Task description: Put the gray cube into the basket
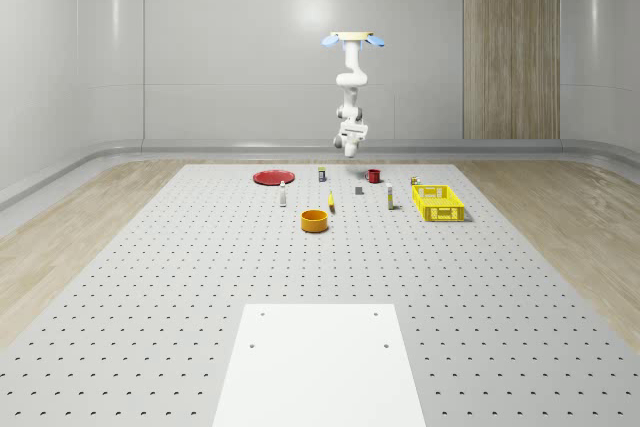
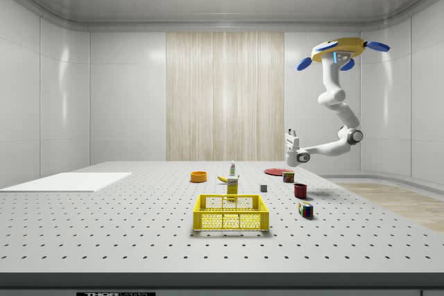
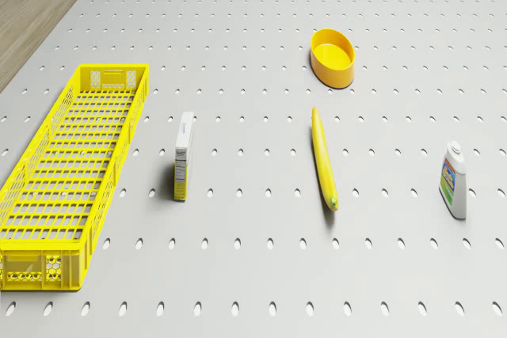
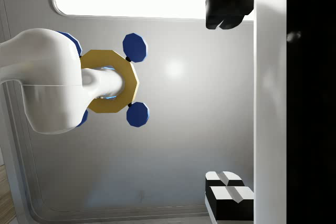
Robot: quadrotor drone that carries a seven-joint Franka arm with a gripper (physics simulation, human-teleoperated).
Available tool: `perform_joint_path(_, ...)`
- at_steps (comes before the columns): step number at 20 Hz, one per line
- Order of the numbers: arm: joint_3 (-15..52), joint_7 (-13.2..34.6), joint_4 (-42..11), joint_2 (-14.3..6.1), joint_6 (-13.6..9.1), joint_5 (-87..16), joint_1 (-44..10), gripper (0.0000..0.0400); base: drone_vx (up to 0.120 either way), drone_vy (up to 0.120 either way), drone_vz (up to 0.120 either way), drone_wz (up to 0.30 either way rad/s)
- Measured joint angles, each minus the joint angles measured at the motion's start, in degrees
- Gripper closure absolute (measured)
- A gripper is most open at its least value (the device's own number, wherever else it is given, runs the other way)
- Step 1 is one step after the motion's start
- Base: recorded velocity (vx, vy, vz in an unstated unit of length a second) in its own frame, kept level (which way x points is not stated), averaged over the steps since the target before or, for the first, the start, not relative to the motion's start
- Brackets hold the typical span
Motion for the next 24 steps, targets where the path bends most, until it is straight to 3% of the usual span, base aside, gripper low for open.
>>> perform_joint_path(5,6.63,1.31,-1.63,-0.49,0.44,-9.40,-2.09,0.0000,0.120,0.000,0.000,0.000)
perform_joint_path(9,16.63,3.68,-6.23,-1.60,1.17,-24.05,-5.46,0.0000,0.120,0.000,-0.070,0.000)
perform_joint_path(12,27.02,7.16,-13.86,-3.32,1.94,-40.44,-9.56,0.0000,0.120,0.000,-0.120,0.000)
perform_joint_path(15,37.95,12.95,-24.84,-5.73,1.94,-59.88,-15.51,0.0000,0.067,0.000,-0.067,0.000)
perform_joint_path(19,49.77,23.08,-37.86,-8.98,-1.42,-83.27,-26.83,0.0000,0.000,0.000,-0.120,0.000)
perform_joint_path(24,58.70,33.54,-45.14,-12.60,-7.97,-99.43,-41.28,0.0000,0.000,0.000,-0.120,0.000)
